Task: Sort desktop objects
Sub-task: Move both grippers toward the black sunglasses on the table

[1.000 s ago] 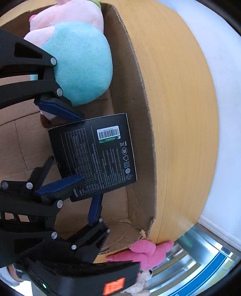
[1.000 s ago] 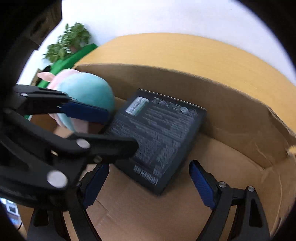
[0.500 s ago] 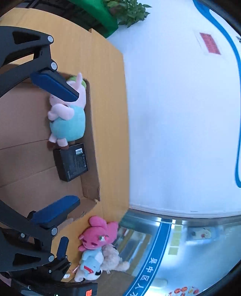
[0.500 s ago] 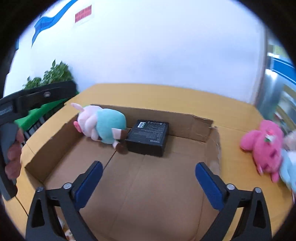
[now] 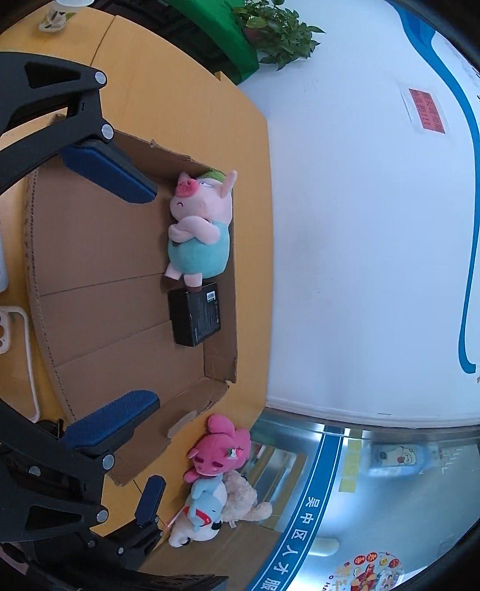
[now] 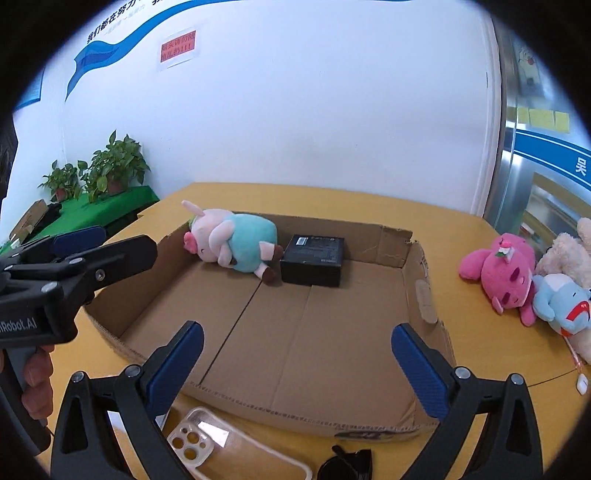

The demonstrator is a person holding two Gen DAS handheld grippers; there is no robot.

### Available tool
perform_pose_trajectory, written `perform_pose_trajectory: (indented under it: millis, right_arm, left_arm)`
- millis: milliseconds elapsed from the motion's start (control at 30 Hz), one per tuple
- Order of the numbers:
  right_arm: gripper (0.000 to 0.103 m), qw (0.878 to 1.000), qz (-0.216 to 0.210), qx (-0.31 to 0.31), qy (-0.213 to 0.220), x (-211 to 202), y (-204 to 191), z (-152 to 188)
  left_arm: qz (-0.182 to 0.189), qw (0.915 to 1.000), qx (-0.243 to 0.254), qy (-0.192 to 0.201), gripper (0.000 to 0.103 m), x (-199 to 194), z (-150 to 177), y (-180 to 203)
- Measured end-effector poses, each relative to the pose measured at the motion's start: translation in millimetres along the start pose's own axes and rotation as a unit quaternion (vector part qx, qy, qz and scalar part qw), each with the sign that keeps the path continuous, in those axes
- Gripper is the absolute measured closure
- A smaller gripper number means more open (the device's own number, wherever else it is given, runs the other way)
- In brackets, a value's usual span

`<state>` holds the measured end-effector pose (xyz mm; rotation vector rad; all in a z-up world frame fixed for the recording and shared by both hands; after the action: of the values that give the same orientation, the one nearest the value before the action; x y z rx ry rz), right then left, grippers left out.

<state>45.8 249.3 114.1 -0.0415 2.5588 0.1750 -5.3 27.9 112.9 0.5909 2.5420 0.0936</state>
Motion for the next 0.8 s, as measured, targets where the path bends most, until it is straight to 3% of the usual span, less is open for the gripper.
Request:
perform_pose_trajectory:
  millis: [367, 500, 633, 800]
  right_arm:
    - [0.001, 1.000, -0.013, -0.007, 0.006, -20, 7, 20]
    - [0.001, 0.999, -0.020, -0.015, -0.030, -23, 28, 60]
    - [0.001, 0.994, -0.023, -0.027, -0.100, -20, 52, 114]
    - [0.002, 0.986, -0.048, -0.017, -0.156, -12, 44, 151]
  left_arm:
    - [0.014, 0.9998, -0.004, -0.014, 0.000, -13, 21, -3]
    - [0.044, 0.9976, -0.011, -0.053, 0.001, -12, 50, -4]
    - [0.086, 0.9918, -0.015, -0.093, 0.001, -6, 82, 2]
    - [0.143, 0.9804, -0.041, -0.130, 0.001, 14, 107, 17]
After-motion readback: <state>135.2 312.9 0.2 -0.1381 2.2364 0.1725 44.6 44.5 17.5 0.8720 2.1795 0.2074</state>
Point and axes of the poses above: each gripper's, at about its wrist camera, not at the fingertips, and x roughly the way its jaws point, y to its right, z to its underside, the point moved 1 cm from there along x, roughly the way its jaws point, and after that the axes turned 10 degrees about z, right-handed, at the moved point
